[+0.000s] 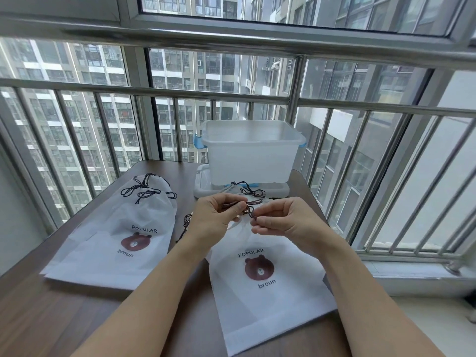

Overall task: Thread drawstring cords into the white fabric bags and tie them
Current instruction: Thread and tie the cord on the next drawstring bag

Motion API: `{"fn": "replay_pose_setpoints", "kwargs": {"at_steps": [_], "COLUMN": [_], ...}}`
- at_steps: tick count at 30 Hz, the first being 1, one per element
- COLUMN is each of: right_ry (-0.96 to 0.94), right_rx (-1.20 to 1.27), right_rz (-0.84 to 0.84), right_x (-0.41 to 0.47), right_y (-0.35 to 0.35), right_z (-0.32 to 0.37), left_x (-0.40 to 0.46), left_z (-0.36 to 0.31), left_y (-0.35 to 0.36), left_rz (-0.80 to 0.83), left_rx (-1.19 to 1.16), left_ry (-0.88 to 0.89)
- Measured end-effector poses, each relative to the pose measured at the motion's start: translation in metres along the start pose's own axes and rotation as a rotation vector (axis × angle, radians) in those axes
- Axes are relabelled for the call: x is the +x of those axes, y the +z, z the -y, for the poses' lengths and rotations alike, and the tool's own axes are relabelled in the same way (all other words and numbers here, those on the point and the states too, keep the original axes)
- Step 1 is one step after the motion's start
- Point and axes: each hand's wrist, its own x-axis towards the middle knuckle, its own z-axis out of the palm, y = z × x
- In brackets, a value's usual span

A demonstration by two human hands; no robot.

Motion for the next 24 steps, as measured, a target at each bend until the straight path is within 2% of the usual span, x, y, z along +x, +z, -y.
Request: {"fn": "replay_pose_setpoints", "kwargs": {"at_steps": [2, 8, 10, 15, 20, 24], "right_ry": [-0.039, -0.225, -0.245, -0.128, -0.008, 0.053], "right_rx": [0.002, -0.263, -0.274, -0.090, -0.111, -0.158], "right_rz": [-0.032, -0.181, -0.204, -0.168, -0.207, -0.144], "right_x": [0.001, 0.006, 0.008, 0.005, 0.009, 0.011], "right_y": [0.002, 0.008, 0.012, 0.017, 0.014, 0.017], "right_z": [0.000, -0.005, -0.008, -0.006, -0.010, -0.009], "left_x": [0.000, -0.004, -0.004, -0.007, -0.006, -0.008], "left_z": [0.000, -0.005, -0.005, -0.006, 0.000, 0.002], "left_y": [0.000, 0.003, 0.003, 0.004, 0.004, 0.003], "left_rz": [0.008, 0.014, 0.024, 0.070, 0.100, 0.099], "left_rx": [-0.004, -0.038, -0.045, 0.007, 0.125, 0.139], "left_ry": [-0.001, -0.007, 0.000, 0.039, 0.153, 0.189]}}
